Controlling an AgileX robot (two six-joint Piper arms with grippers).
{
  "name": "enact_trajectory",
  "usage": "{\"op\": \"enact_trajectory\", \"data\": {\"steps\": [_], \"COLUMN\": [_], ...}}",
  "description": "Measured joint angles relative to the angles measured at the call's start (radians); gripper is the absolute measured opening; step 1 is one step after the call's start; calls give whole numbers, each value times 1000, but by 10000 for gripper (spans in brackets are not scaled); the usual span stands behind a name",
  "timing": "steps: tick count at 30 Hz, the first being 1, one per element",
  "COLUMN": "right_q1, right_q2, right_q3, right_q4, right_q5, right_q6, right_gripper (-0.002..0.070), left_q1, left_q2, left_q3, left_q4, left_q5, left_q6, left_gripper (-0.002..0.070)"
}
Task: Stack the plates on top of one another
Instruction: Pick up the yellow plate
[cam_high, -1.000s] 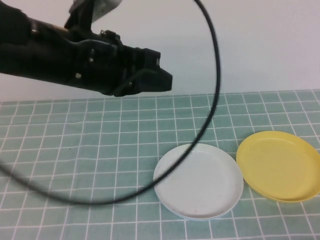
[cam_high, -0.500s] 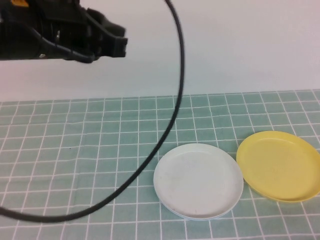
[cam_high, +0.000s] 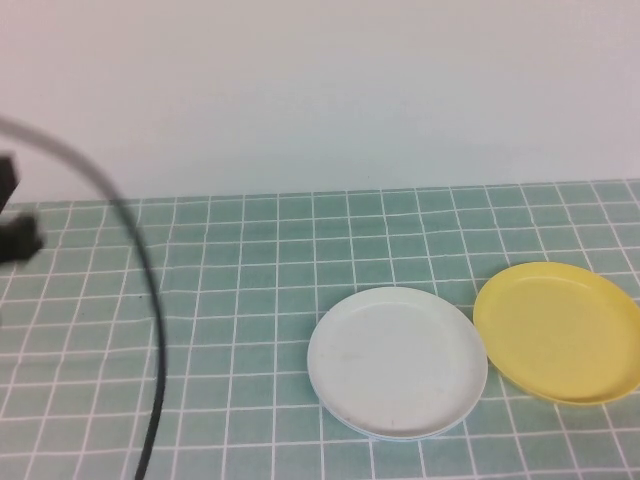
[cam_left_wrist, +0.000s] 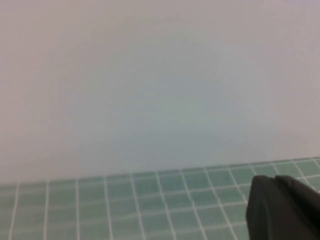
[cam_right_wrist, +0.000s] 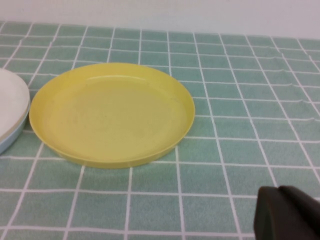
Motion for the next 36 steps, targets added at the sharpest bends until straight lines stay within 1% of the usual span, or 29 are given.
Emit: {"op": "enact_trajectory", "data": {"steps": [3,9,14,18,20,25,27,29,32,34,36], "right_q1": [0,0,0,0,0,0,0,0,0,0,0], "right_q2": [0,0,0,0,0,0,0,0,0,0,0], "right_q3": [0,0,0,0,0,0,0,0,0,0,0], "right_q4": [0,0,0,0,0,0,0,0,0,0,0], "right_q5": [0,0,0,0,0,0,0,0,0,0,0], "right_q6": [0,0,0,0,0,0,0,0,0,0,0], "right_gripper": [-5,-5,-5,-5,-5,-5,-5,-5,-5,-5,-5], "left_q1": [60,131,220,259,259,259,259,259,259,259,259], "left_q2": [-151,-483,-721,-808,-819,-819,-819,-819,-819,-819,-819], "left_q3": [148,442,610,699,738,736,734,734,734,734,734], "left_q4": [-43,-37,-47,-43,-57,-61,-15,73,207,288,360], "left_q5": [0,-11,-13,-6,-6,145,212,203,186,176,176], "left_q6": [0,58,53,53,49,25,-36,-160,-300,-350,-350], "left_gripper": [0,0,0,0,0,0,0,0,0,0,0]}}
